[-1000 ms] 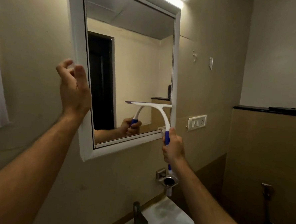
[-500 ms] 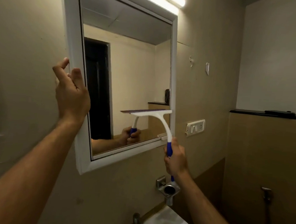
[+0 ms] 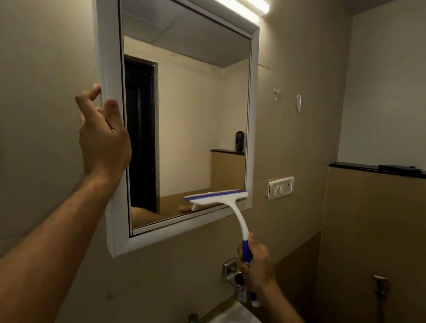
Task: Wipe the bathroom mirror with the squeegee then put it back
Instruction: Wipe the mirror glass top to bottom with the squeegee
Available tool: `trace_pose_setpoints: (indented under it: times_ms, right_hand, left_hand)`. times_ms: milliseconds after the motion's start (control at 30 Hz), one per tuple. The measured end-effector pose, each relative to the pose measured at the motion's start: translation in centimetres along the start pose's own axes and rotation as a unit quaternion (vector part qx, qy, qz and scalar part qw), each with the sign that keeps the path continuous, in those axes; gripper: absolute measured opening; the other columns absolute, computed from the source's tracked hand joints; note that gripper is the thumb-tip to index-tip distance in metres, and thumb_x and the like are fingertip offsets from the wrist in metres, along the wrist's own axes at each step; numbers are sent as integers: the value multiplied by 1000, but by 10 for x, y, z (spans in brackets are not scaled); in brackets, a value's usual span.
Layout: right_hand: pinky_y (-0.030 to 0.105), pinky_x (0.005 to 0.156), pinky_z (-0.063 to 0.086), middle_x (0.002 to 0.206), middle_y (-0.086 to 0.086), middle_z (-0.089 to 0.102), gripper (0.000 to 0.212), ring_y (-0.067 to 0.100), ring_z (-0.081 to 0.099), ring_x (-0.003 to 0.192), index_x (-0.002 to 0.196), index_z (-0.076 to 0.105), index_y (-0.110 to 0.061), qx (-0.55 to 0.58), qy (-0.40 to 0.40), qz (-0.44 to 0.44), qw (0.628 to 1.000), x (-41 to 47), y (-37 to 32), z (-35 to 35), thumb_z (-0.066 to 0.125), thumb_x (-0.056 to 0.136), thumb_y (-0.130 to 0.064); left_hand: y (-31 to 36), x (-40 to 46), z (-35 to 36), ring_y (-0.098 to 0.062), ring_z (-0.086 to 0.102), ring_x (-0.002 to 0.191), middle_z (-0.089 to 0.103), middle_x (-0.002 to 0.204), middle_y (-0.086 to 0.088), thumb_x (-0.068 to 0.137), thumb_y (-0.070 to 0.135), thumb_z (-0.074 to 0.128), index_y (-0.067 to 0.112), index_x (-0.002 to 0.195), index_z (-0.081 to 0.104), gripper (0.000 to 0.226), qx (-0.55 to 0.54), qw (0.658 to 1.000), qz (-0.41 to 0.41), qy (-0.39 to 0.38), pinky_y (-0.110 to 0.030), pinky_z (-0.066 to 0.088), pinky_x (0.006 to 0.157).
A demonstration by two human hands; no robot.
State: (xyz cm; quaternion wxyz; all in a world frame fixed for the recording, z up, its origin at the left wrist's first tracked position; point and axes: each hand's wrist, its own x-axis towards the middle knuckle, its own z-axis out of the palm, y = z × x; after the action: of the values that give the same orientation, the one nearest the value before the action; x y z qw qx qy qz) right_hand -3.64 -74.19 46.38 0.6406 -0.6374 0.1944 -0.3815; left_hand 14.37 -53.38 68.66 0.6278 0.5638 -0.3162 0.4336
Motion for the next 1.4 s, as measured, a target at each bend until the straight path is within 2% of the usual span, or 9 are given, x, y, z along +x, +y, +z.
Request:
trace_pose_setpoints:
  times_ms: [300, 433, 567, 667, 800, 900, 1000, 1133, 1400]
  right_hand:
    - [22, 39, 33, 47, -5, 43, 52, 8, 37, 37, 72, 53, -13, -23, 9, 15, 1000, -1, -8, 4, 29, 99, -50]
    - [22, 40, 35, 50, -2, 44, 48, 9, 38, 38, 77, 53, -10, -30, 15, 12, 999, -7, -10, -1, 31, 100, -47]
    - [20, 36, 31, 49, -5, 42, 35, 9, 36, 36, 79, 47, -16, 54, -26, -48, 997, 15, -97, 13, 30, 99, -39]
    - [20, 35, 28, 48, -4, 43, 31, 10, 34, 35, 76, 46, -17, 71, -46, -120, 989, 46, -183, 28, 32, 97, -34]
    - [23, 37, 32, 59, 0, 50, 23, 11, 40, 41, 102, 48, -13, 102, -51, -189, 975, 78, -266, 38, 34, 98, -31]
    - [24, 38, 34, 63, 1, 53, 22, 12, 43, 44, 109, 49, -19, 123, -55, -198, 971, 92, -283, 37, 35, 100, -32]
    - [25, 39, 36, 61, 0, 53, 37, 14, 44, 44, 116, 55, -14, 112, -62, -181, 975, 99, -255, 30, 40, 97, -42]
    - [24, 37, 34, 60, 3, 51, 37, 12, 40, 42, 118, 61, -17, 81, -19, -206, 975, 100, -222, 19, 41, 99, -41]
    - [23, 37, 35, 61, 2, 51, 40, 10, 42, 41, 126, 57, -18, 54, 22, -269, 961, 118, -298, 40, 40, 98, -41]
  left_hand:
    - [2, -1, -1, -9, 51, 60, 59, 96, -20, 101, 49, 27, 20, 141, 28, 50, 25, 1000, -11, -8, -13, 33, 48]
    - [5, 4, -5, -26, 62, 84, 60, 115, -24, 101, 49, 28, 20, 138, 27, 47, 28, 999, -34, -30, -18, 35, 57]
    - [21, 23, -8, -25, 60, 86, 61, 113, -19, 101, 47, 32, 11, 134, 31, 48, 44, 999, -30, -11, -15, 30, 57]
    - [42, 49, -4, -19, 55, 92, 57, 124, -16, 102, 46, 32, 16, 140, 30, 49, 43, 999, -9, 6, -21, 36, 65]
    - [63, 75, 6, -27, 55, 109, 47, 135, -20, 103, 44, 30, 21, 144, 27, 47, 53, 998, 19, 3, -30, 39, 80]
    - [60, 80, 12, -22, 54, 96, 47, 134, -20, 103, 42, 29, 23, 144, 25, 45, 54, 998, 25, 5, -31, 40, 77]
    - [49, 82, 13, -23, 58, 90, 52, 128, -20, 102, 44, 27, 30, 143, 22, 43, 39, 999, 28, 0, -32, 43, 73]
    - [43, 86, 16, -21, 58, 82, 56, 123, -20, 102, 46, 28, 33, 142, 21, 42, 37, 999, 19, -7, -28, 43, 64]
    - [50, 82, 11, -19, 57, 72, 58, 113, -22, 102, 44, 31, 30, 142, 22, 43, 49, 999, 17, -9, -26, 41, 57]
